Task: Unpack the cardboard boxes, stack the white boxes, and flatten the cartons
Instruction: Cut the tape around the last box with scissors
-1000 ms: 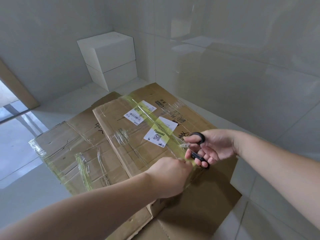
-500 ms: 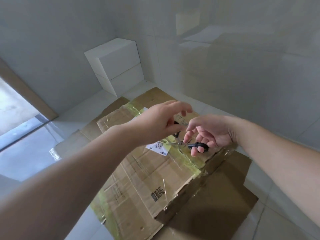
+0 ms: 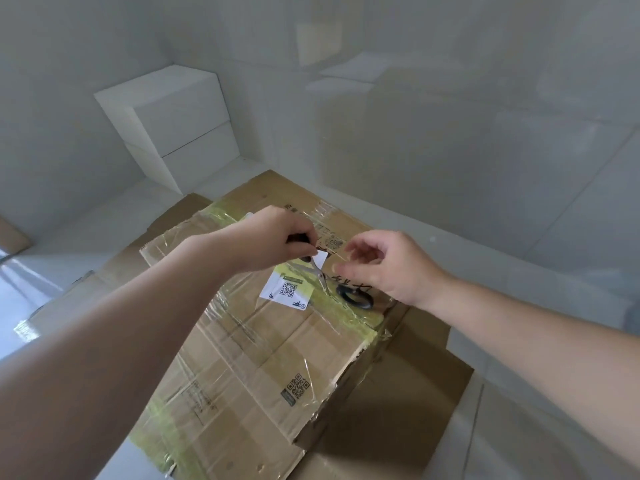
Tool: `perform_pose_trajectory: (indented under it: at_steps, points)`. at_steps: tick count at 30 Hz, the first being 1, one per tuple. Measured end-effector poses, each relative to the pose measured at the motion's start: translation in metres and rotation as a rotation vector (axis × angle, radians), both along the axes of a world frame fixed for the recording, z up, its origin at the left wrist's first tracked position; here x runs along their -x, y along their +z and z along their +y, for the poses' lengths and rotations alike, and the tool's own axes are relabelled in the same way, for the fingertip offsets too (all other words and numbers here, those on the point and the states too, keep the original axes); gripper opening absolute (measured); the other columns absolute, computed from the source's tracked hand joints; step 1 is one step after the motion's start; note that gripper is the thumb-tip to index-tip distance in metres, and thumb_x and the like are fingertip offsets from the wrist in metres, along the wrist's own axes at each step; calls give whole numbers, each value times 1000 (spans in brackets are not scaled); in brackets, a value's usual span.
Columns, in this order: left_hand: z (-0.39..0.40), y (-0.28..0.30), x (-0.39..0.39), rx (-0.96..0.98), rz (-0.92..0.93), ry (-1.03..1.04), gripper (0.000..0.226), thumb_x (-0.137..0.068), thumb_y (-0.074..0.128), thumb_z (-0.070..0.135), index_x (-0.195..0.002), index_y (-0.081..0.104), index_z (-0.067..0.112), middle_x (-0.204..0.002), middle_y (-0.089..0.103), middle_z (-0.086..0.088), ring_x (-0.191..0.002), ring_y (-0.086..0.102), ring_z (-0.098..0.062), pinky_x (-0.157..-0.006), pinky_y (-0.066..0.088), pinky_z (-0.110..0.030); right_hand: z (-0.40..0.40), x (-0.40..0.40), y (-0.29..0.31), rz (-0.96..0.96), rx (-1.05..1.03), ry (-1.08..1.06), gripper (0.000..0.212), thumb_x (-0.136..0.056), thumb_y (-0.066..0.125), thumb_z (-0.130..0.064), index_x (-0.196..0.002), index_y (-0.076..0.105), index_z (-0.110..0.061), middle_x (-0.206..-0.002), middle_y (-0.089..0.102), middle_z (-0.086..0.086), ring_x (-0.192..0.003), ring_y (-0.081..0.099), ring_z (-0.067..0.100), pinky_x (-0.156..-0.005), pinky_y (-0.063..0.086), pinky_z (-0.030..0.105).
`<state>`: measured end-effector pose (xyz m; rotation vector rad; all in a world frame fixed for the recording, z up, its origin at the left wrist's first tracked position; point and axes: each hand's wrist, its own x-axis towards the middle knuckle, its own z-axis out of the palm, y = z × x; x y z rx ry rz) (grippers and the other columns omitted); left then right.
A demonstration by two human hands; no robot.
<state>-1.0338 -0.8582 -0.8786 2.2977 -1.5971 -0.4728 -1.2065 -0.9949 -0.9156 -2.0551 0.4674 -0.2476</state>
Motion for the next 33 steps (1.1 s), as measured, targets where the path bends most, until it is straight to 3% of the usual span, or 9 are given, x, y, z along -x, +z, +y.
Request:
perform_pose_trajectory:
  at_steps: [2,4,6,8,11,14,23,27,33]
  points:
    - [-1,-3,-7,-18,14,-16,7,-88,62,30,-82,66,29,-76,66,21,-73,61,4,-76,54,-32,1,13,-9,60,-55,-2,80,-56,68,-71,-121,58,-25,-118,61,-12,-109,55,3,-101,44,30]
    - [-2,-5,-11,-22,28,-28,9,-89,61,28,-83,67,26,-76,66,20,-74,61,0,-75,53,-32,1,31,-25,217,56,73,93,-60,60,-80,-138,41,-33,-146,38,-16,-136,28,1,-115,24,37]
    - [-3,-8,-14,-27,25,-42,10,-90,60,28,-84,68,24,-77,66,18,-74,60,-3,-73,52,-29,4,45,-39,364,361,201,95,-63,47,-86,-144,28,-41,-155,7,-22,-139,-10,-9,-117,-3,34]
    - [-4,-11,-15,-36,16,-46,10,-90,60,29,-87,69,25,-80,66,16,-76,60,-4,-70,50,-24,10,41,-47,427,553,243,100,-63,36,-91,-147,19,-41,-155,-9,-22,-132,-28,-10,-108,-18,28]
    - [-6,-10,-16,-61,27,-28,9,-87,65,30,-87,71,23,-83,66,10,-76,59,-5,-68,46,-19,18,15,-47,501,622,212,100,-68,35,-87,-150,11,-35,-159,-9,-7,-143,-16,11,-112,-13,40]
    - [-12,-5,-13,-119,15,-17,9,-85,68,30,-85,71,21,-83,67,6,-78,60,-10,-71,49,-26,20,-5,-43,566,631,251,98,-71,39,-83,-151,11,-34,-159,-11,-2,-145,-15,19,-114,-9,49]
    - [-20,0,-7,-231,-15,85,9,-83,70,29,-76,70,24,-75,65,12,-69,60,-2,-66,49,-20,8,-10,-57,572,743,337,111,-60,22,-95,-150,-3,-35,-157,-18,2,-143,-20,28,-113,-8,57]
    - [-18,1,-3,-271,-9,141,9,-84,70,29,-81,71,20,-79,66,12,-77,62,-5,-74,53,-24,6,-10,-62,507,748,344,111,-59,18,-96,-149,-6,-36,-157,-21,3,-142,-23,30,-111,-14,58]
    - [-18,-9,-10,-243,6,155,7,-82,71,29,-79,71,23,-79,68,11,-72,60,2,-73,54,-24,-2,-19,-74,436,789,361,117,-50,11,-100,-148,-7,-38,-156,-24,1,-140,-27,29,-106,-22,55]
